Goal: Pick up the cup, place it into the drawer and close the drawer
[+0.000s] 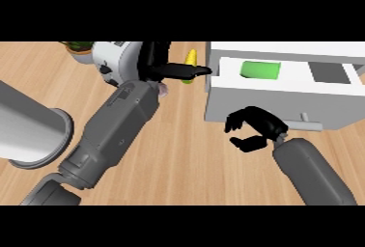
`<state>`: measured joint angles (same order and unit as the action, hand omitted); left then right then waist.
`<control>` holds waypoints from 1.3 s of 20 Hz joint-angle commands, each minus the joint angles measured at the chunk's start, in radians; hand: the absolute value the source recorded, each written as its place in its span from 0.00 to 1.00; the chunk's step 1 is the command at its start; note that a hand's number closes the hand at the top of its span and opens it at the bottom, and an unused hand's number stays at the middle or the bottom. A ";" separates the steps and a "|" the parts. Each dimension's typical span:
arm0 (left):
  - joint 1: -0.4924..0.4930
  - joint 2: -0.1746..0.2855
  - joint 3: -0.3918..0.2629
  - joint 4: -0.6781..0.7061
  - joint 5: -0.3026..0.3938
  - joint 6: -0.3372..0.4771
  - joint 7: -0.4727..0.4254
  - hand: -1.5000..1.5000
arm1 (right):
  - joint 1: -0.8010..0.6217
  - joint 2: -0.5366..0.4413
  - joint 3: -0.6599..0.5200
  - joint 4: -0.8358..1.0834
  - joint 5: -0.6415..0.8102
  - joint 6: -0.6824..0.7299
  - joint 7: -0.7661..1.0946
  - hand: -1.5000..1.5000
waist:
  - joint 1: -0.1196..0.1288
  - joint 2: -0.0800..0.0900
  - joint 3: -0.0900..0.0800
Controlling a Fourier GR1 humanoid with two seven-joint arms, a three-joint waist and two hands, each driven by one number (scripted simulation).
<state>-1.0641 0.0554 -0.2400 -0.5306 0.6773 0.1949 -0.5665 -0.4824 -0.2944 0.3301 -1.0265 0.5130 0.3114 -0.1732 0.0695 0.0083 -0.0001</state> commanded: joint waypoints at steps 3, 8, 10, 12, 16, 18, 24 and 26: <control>0.090 0.056 -0.008 -0.108 0.003 -0.023 0.036 0.00 | -0.162 0.030 -0.106 0.303 -0.003 -0.105 -0.157 1.00 | 0.046 0.003 0.004; 0.148 0.100 -0.010 -0.136 0.013 -0.108 0.047 0.00 | -0.306 -0.013 -0.210 0.446 -0.031 -0.157 -0.223 1.00 | 0.070 0.022 0.005; 0.152 0.128 -0.007 -0.169 0.018 -0.112 0.076 0.00 | -0.365 -0.039 -0.260 0.485 -0.057 -0.162 -0.221 1.00 | 0.085 0.019 0.005; 0.161 0.138 -0.005 -0.173 0.018 -0.118 0.072 0.00 | -0.409 -0.086 -0.285 0.517 -0.061 -0.156 -0.216 1.00 | 0.092 0.027 0.005; 0.186 0.128 -0.031 -0.190 0.005 -0.133 0.075 0.00 | -0.434 -0.093 -0.327 0.523 -0.096 -0.167 -0.178 1.00 | 0.107 0.034 0.006; 0.192 0.146 -0.018 -0.205 0.021 -0.154 0.085 0.00 | -0.451 -0.123 -0.337 0.513 -0.111 -0.128 -0.174 1.00 | 0.122 0.032 0.005; 0.210 0.138 -0.034 -0.223 0.016 -0.173 0.084 0.00 | -0.451 -0.159 -0.362 0.471 -0.152 -0.073 -0.167 1.00 | 0.137 0.038 0.004; 0.223 0.144 -0.036 -0.226 0.016 -0.182 0.086 0.00 | -0.437 -0.169 -0.361 0.462 -0.155 -0.060 -0.167 1.00 | 0.142 0.040 0.004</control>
<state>-0.8561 0.1997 -0.2685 -0.7467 0.6940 0.0255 -0.4852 -0.7455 -0.3622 0.0562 -0.6131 0.3444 0.3799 -0.4192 0.1734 0.0280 0.0117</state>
